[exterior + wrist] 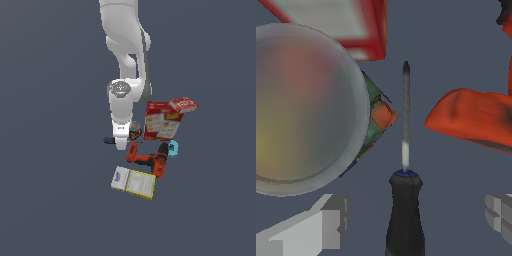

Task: Pick up a designated object from a clutter of objects.

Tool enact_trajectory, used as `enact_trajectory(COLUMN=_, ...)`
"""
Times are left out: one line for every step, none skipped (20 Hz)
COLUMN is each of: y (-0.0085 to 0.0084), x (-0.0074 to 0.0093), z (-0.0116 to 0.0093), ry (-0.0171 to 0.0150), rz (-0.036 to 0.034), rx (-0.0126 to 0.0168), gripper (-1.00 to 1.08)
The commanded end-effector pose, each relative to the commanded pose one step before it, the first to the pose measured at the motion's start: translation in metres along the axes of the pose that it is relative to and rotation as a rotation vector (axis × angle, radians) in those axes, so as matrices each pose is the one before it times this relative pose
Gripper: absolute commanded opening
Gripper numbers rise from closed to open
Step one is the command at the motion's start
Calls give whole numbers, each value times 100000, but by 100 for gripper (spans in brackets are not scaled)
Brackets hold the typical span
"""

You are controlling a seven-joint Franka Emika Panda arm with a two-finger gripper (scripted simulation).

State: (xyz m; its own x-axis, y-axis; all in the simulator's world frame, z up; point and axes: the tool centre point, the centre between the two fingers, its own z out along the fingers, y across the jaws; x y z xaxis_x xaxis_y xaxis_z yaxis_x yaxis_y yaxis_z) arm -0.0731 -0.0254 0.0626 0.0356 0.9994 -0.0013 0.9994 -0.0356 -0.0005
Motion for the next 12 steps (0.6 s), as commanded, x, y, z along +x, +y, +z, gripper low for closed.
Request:
enact_trajectory(y=-24, x=9, z=300, ry=10, rz=-52, rx=38, gripper=100)
enact_trajectory(y=-9, x=11, z=226, ry=5, rz=-48, rx=9, gripper=100)
enact_trajectory(y=-12, x=-14, z=274, ry=0, rz=0, rx=0, gripper=100)
enact_trajectory(y=-12, x=22, z=333, ry=6, rz=-83, rx=13, gripper=100)
enact_trajectory(y=-14, x=2, z=382, ry=2, rz=-48, rx=7, gripper=100)
enact_trajectory(y=-14, x=-1, z=435, ry=1, rz=-49, rx=5, gripper=100)
enact_trajectory(y=-13, x=6, z=485, ry=0, rz=-69, rx=6, gripper=100)
enact_trajectory(y=-10, x=8, z=474, ry=0, rz=-69, rx=2, gripper=100)
enact_trajectory(y=-5, x=1, z=431, ry=1, rz=-49, rx=-3, gripper=100)
enact_trajectory(y=-1, x=4, z=384, ry=3, rz=-48, rx=-8, gripper=100)
enact_trajectory(y=3, x=-14, z=340, ry=0, rz=0, rx=0, gripper=100)
enact_trajectory(y=6, x=10, z=279, ry=9, rz=-44, rx=-19, gripper=100)
